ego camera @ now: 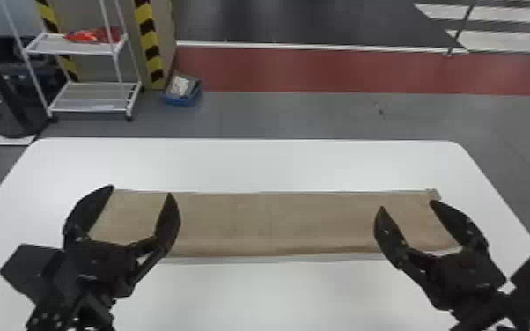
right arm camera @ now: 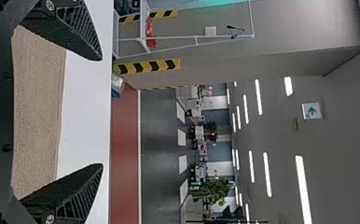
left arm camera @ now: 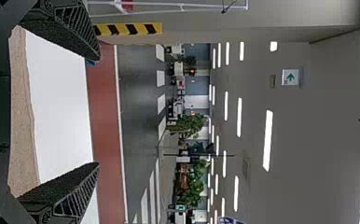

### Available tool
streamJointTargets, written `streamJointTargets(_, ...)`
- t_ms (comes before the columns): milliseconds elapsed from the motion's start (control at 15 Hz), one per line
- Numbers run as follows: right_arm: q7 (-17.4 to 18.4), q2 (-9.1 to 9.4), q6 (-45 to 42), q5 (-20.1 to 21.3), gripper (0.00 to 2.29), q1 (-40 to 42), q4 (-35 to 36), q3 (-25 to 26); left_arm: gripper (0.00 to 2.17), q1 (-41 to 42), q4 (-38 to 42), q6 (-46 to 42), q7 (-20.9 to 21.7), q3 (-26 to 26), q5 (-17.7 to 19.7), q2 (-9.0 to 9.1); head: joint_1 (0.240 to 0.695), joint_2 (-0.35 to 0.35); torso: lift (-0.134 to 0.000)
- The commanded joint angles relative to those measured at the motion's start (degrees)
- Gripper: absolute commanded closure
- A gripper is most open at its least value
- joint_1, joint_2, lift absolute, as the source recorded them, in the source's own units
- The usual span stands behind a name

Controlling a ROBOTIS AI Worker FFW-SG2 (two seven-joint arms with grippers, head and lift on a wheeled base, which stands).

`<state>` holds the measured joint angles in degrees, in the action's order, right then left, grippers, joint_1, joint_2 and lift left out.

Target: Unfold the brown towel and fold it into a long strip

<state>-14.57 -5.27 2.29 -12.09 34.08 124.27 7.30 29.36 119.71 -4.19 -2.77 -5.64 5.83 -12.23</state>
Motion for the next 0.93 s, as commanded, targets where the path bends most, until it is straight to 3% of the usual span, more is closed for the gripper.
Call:
streamJointTargets(0,0.07,0.00,-1.27,-1.44,0.07,0.82,-0.44,1.31,0.09,0.34,0.53,0.10,-0.40,0.54,-0.03,-0.26,0.695,-0.056,-0.125)
streamJointTargets(400,-0.02,0.09,-1.27,-2.94,0.07,1.96,-0.17,2.02,0.09,-0.18,0.09,1.51,-0.31,5.03,2.08,-0.26,0.695,-0.046,-0.125)
streamJointTargets(867,0.15,0.61,-1.98,-2.85,0.07,1.43,-0.79,0.43,0.09,0.87,0.70,1.34,-0.40,5.47,2.52,-0.87,0.695,0.001,-0.125)
